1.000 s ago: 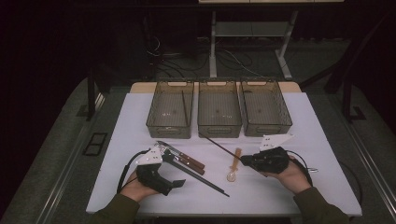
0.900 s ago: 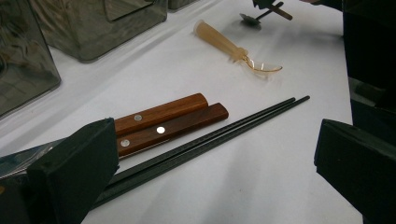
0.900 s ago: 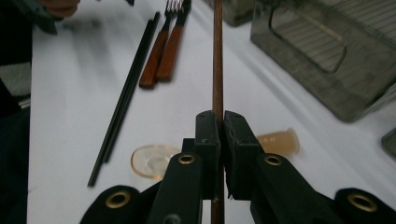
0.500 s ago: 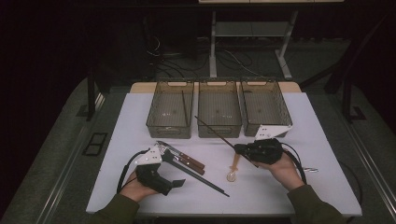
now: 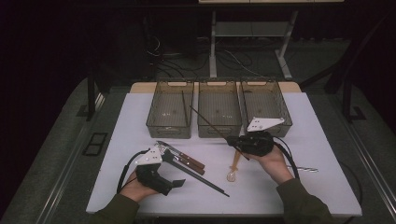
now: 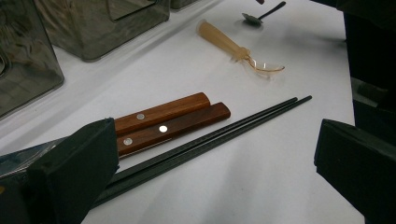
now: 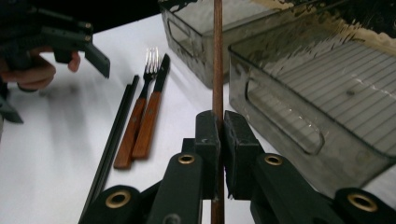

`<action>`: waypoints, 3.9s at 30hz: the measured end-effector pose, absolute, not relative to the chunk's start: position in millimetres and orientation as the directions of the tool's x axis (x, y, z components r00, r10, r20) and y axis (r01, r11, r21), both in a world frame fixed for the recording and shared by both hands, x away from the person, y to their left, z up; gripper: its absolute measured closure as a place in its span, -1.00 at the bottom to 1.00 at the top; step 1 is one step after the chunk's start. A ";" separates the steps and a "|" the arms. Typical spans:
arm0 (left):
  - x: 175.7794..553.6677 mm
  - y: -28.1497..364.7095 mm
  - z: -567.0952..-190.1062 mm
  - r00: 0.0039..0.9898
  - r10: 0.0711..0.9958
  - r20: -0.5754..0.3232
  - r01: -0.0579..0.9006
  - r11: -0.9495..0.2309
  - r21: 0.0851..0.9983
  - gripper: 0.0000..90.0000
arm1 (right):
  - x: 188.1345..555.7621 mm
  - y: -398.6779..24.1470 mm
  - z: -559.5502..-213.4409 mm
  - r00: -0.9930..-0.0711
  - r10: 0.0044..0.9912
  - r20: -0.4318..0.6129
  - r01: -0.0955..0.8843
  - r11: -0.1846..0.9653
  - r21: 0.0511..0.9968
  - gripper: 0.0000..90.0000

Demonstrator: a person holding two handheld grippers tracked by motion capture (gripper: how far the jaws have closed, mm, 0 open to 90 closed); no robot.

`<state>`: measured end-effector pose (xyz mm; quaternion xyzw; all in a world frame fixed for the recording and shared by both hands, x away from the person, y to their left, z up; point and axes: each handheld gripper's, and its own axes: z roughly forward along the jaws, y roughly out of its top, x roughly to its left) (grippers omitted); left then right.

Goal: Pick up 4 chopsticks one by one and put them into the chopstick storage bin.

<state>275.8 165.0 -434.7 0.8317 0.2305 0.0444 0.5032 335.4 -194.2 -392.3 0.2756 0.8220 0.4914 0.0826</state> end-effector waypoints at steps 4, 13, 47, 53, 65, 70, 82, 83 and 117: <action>275.9 164.8 -435.0 0.889 0.429 -0.159 0.340 -0.389 0.856 -1.00 | 340.0 -188.1 -389.7 -0.830 0.541 0.133 0.368 0.354 0.859 0.88; 275.4 165.3 -434.7 0.886 0.434 -0.162 0.345 -0.384 0.857 -1.00 | 353.3 -175.7 -385.7 -0.812 0.564 0.150 0.371 0.301 0.878 0.88; 274.8 164.4 -434.0 0.889 0.429 -0.164 0.342 -0.380 0.860 -1.00 | 416.9 -98.9 -354.0 -0.739 0.646 0.192 0.412 0.207 0.887 0.88; 275.0 164.9 -433.7 0.892 0.424 -0.157 0.335 -0.388 0.859 -1.00 | 426.1 -73.8 -354.1 -0.743 0.643 0.187 0.412 0.219 0.884 0.88; 274.7 164.8 -433.2 0.897 0.412 -0.162 0.331 -0.381 0.863 -1.00 | 446.3 -29.4 -358.5 -0.737 0.651 0.183 0.427 0.238 0.873 0.88; 274.9 165.6 -432.5 0.899 0.408 -0.161 0.327 -0.379 0.866 -1.00 | 451.5 -15.8 -362.7 -0.735 0.654 0.179 0.431 0.246 0.868 0.88; 274.8 166.0 -432.3 0.898 0.407 -0.167 0.330 -0.374 0.867 -1.00 | 455.1 3.9 -385.8 -0.718 0.677 0.163 0.464 0.291 0.837 0.88; 274.7 165.9 -432.3 0.898 0.407 -0.168 0.331 -0.373 0.867 -1.00 | 454.6 4.2 -386.4 -0.718 0.677 0.160 0.464 0.295 0.835 0.88; 275.7 165.9 -433.4 0.897 0.409 -0.166 0.333 -0.380 0.863 -1.00 | 442.3 -29.4 -378.3 -0.741 0.652 0.160 0.457 0.315 0.832 0.15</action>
